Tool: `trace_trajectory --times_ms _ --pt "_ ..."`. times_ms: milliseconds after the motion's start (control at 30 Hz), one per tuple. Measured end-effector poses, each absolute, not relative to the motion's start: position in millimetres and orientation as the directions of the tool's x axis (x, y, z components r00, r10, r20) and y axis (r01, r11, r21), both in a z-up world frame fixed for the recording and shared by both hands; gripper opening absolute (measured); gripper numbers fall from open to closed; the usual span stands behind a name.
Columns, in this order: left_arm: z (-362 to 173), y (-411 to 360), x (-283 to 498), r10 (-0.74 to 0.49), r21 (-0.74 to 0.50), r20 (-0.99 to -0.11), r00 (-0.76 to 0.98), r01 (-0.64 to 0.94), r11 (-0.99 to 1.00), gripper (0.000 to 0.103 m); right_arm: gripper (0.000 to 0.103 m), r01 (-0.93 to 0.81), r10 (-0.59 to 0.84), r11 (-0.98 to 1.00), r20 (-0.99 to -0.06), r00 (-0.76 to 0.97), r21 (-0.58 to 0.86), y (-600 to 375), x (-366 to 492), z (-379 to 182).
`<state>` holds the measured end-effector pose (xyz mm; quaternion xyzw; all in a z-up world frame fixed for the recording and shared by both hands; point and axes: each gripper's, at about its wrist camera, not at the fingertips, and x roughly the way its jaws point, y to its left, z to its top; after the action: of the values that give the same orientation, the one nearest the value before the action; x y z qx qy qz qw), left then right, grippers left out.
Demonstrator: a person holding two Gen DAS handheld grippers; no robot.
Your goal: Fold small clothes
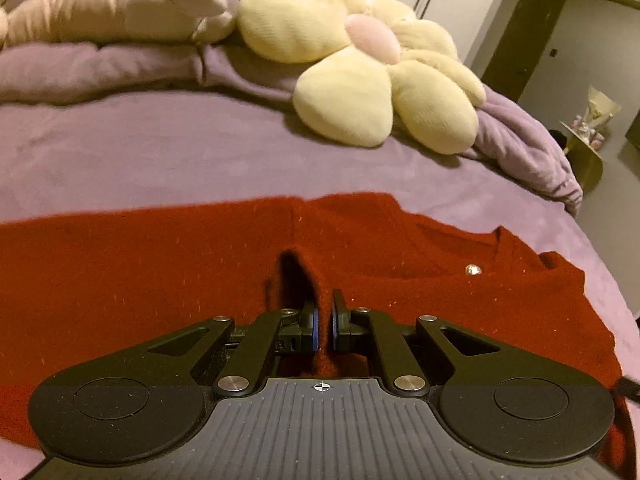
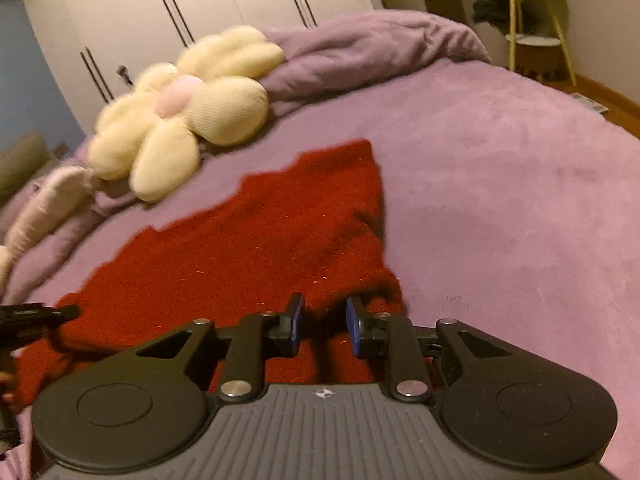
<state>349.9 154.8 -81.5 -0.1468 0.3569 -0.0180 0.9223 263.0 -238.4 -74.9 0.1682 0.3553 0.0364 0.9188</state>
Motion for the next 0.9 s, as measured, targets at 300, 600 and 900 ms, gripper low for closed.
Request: trace_trajectory --times_ms 300,600,900 --pt "-55.4 148.8 355.1 -0.066 -0.204 -0.58 0.812 -0.066 0.977 0.008 0.021 -0.06 0.121 0.992 -0.658 0.743 0.114 -189.4 308.2 -67.1" --pt "-86.0 164.4 346.6 -0.06 -0.194 -0.671 0.739 -0.097 0.976 0.036 0.021 -0.103 0.042 0.994 -0.697 0.716 -0.046 -170.0 319.9 -104.5" --pt "-90.0 159.3 346.1 -0.067 -0.198 -0.713 0.698 -0.109 0.974 0.048 0.02 -0.132 -0.014 0.978 -0.689 0.725 -0.159 -160.4 313.8 -110.3"
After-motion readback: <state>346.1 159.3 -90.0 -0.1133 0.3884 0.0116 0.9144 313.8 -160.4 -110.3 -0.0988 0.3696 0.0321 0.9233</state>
